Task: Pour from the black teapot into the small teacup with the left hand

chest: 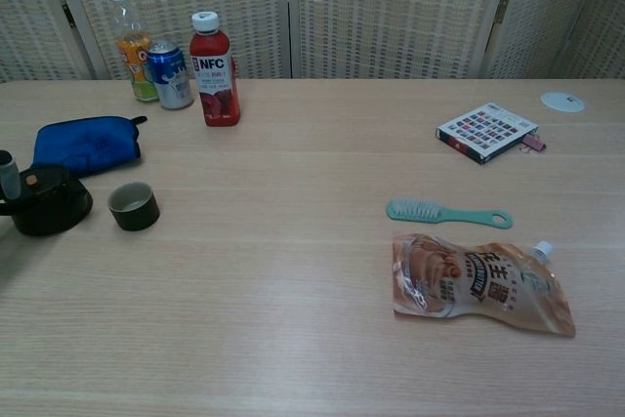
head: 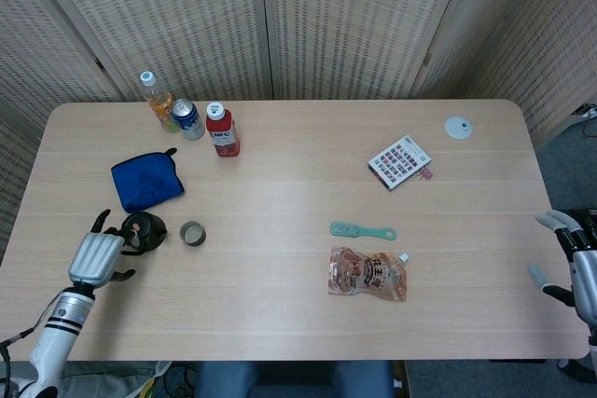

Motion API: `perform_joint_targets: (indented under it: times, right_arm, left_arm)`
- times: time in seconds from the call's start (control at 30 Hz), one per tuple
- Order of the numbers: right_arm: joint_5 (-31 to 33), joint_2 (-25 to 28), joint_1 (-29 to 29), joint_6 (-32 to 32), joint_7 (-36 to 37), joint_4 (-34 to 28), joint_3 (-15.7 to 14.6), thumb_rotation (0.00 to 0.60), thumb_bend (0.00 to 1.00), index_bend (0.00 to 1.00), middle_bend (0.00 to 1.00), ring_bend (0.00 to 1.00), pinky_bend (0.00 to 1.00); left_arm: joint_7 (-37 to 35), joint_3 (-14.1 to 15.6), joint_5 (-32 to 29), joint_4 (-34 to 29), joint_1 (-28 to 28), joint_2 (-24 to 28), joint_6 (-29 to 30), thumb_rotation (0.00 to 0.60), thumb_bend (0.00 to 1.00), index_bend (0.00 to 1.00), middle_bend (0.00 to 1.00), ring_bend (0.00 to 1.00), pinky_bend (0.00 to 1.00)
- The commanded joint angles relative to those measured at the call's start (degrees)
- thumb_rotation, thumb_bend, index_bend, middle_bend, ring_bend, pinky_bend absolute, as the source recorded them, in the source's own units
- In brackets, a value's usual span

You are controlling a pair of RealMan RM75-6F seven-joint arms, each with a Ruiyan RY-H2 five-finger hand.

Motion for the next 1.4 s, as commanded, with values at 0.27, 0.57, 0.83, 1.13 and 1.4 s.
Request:
perform_joint_targets:
  times: [0.27, 0.57, 0.83, 1.13, 1.4]
  right_arm:
    - [0.1, 0.0, -0.2, 0.1, 0.0, 0.0, -0.1, 0.600, 0.20, 0.24, 0.22, 0.13, 0.16]
    - [0.1, 0.1, -0.3, 0.2, 0.0, 0.1, -0.2, 0.600, 0.20, 0.24, 0.22, 0.13, 0.16]
    - [0.0, 0.1, -0.4, 0.4, -0.1, 0.0, -0.2, 0.600, 0.20, 0.24, 0.22, 0.13, 0.16]
    - [0.3, 0.0, -0.5, 0.4, -0.4, -0.3, -0.2, 0.600, 0.20, 0.24, 0.22, 0.13, 0.16]
    - [0.8, 0.0, -0.2, -0.1, -0.9, -0.5, 0.0, 0.600, 0.20, 0.24, 0.22, 0.13, 0.16]
  left_arm:
    - [-0.2, 0.1, -0.1, 0.5, 0.1, -0.3, -0.5, 0.600, 0.13, 0.46, 0.45, 0.42, 0.00]
    - [0.2, 0.3, 0.1, 0.6, 0.1, -0.8, -0.8, 0.600, 0.13, 0.46, 0.45, 0.42, 0.00]
    - [0.3, 0.4, 0.2, 0.5, 0.2, -1.0, -0.9, 0.600, 0.13, 0.47, 0.46, 0.43, 0.00]
    - [-0.2, 0.6, 0.1, 1.2, 0.3, -1.7, -1.3, 0.600, 0.13, 0.49, 0.48, 0.43, 0.00]
    - [-0.9, 0.8, 0.0, 2.2, 0.4, -2.3, -2.0, 0.600, 0.13, 0.49, 0.49, 0.44, 0.00]
